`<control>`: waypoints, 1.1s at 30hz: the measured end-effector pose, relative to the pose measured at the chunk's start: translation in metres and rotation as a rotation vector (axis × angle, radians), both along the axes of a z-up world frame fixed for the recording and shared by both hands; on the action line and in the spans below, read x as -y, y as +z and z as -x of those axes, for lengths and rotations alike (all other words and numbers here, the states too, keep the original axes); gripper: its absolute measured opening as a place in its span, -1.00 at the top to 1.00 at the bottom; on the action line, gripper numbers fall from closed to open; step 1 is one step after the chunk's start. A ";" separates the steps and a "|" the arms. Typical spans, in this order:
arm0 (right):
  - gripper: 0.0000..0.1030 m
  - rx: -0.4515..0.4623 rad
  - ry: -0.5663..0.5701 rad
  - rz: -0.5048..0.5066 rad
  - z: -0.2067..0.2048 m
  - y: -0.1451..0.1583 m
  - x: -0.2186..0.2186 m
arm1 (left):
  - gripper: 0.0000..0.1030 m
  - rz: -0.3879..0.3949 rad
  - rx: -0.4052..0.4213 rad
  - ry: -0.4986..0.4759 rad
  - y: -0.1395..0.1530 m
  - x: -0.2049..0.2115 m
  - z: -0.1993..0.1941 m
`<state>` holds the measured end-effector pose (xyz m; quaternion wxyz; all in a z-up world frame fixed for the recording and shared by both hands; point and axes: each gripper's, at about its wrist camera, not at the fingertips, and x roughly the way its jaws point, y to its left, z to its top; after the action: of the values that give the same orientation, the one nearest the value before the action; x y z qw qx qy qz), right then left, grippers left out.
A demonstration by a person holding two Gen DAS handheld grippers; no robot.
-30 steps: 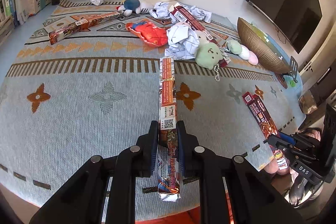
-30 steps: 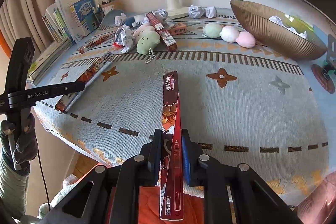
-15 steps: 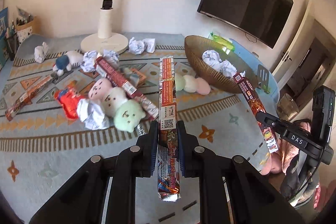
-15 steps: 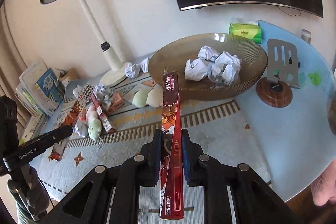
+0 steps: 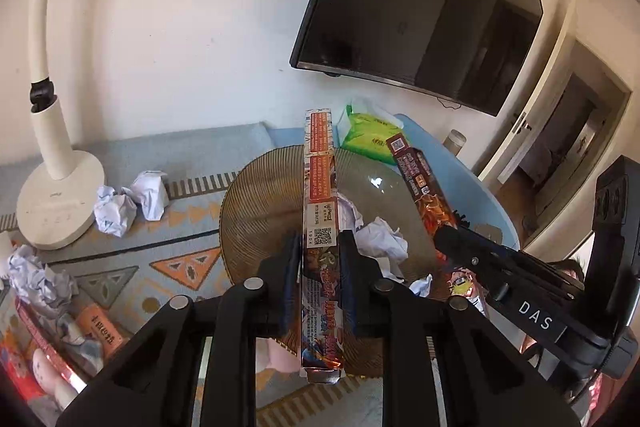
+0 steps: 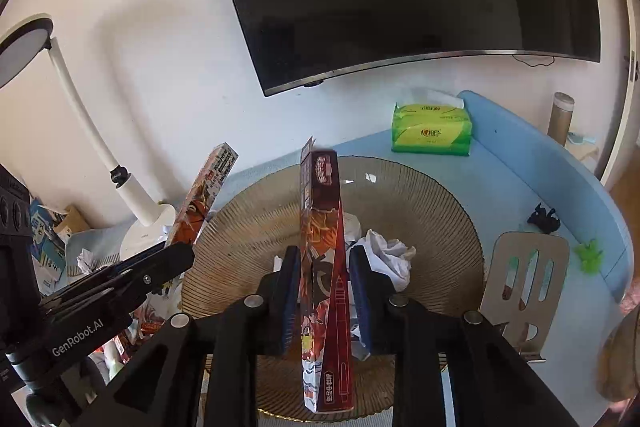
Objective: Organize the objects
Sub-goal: 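Place both red snack boxes into the brown bowl and open both tools, then grasp another red snack box with the right tool while the left tool grasps one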
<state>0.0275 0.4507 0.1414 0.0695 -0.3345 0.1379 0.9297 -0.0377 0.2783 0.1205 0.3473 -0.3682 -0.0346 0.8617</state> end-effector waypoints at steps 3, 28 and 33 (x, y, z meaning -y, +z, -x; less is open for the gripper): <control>0.39 0.004 -0.019 0.065 -0.009 -0.011 -0.012 | -0.02 -0.006 0.070 -0.016 -0.013 0.002 0.014; -0.57 0.039 0.360 -0.080 -0.068 -0.100 0.193 | -0.98 0.172 -0.038 0.588 -0.062 0.355 -0.104; -0.57 0.111 0.320 -0.094 -0.056 -0.112 0.191 | -0.97 0.148 0.041 0.652 -0.089 0.380 -0.093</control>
<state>0.0839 0.2596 0.0293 -0.0564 -0.3995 0.0349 0.9143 0.0554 -0.1021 0.0320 0.0250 -0.3792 -0.0948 0.9201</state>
